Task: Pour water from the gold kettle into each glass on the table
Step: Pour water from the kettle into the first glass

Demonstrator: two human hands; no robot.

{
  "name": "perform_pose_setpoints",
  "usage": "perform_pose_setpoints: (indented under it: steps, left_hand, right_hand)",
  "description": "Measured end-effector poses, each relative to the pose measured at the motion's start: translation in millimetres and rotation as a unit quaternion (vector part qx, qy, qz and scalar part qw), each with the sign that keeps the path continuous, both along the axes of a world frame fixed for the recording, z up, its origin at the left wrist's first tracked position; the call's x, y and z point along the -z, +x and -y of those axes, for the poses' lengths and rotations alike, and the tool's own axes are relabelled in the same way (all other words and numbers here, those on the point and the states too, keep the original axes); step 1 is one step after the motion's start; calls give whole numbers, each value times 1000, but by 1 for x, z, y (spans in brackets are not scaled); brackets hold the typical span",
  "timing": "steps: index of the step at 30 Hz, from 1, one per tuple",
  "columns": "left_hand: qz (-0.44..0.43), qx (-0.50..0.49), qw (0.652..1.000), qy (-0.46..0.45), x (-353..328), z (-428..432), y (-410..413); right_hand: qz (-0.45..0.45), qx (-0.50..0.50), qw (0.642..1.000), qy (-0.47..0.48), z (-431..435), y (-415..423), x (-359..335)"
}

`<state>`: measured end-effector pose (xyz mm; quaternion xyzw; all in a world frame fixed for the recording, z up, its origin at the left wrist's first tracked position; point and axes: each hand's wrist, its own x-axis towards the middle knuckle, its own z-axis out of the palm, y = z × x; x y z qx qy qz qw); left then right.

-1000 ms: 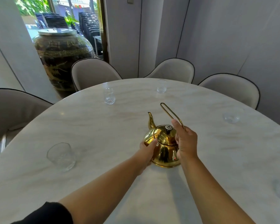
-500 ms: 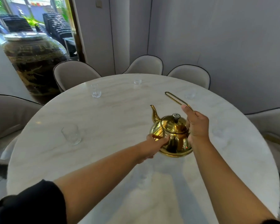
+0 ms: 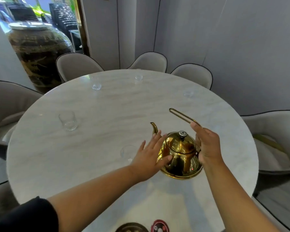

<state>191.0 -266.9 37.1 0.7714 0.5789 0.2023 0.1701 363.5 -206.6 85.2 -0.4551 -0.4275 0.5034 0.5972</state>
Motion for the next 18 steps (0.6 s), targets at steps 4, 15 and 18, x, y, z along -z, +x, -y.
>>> perform_pose_setpoints:
  steps: [4,15,18]
  left_hand:
    - [-47,41,998,-7,18,11,10]
    - [-81,62,994,-29,32,20,5]
    - [-84,64,994,-41,39,25,1]
  right_hand:
    - [27,-42,999,15,4,10,8]
    - [79,-133,988,-7,3,3,19]
    - [122,-159,980,-9,2,-3,21]
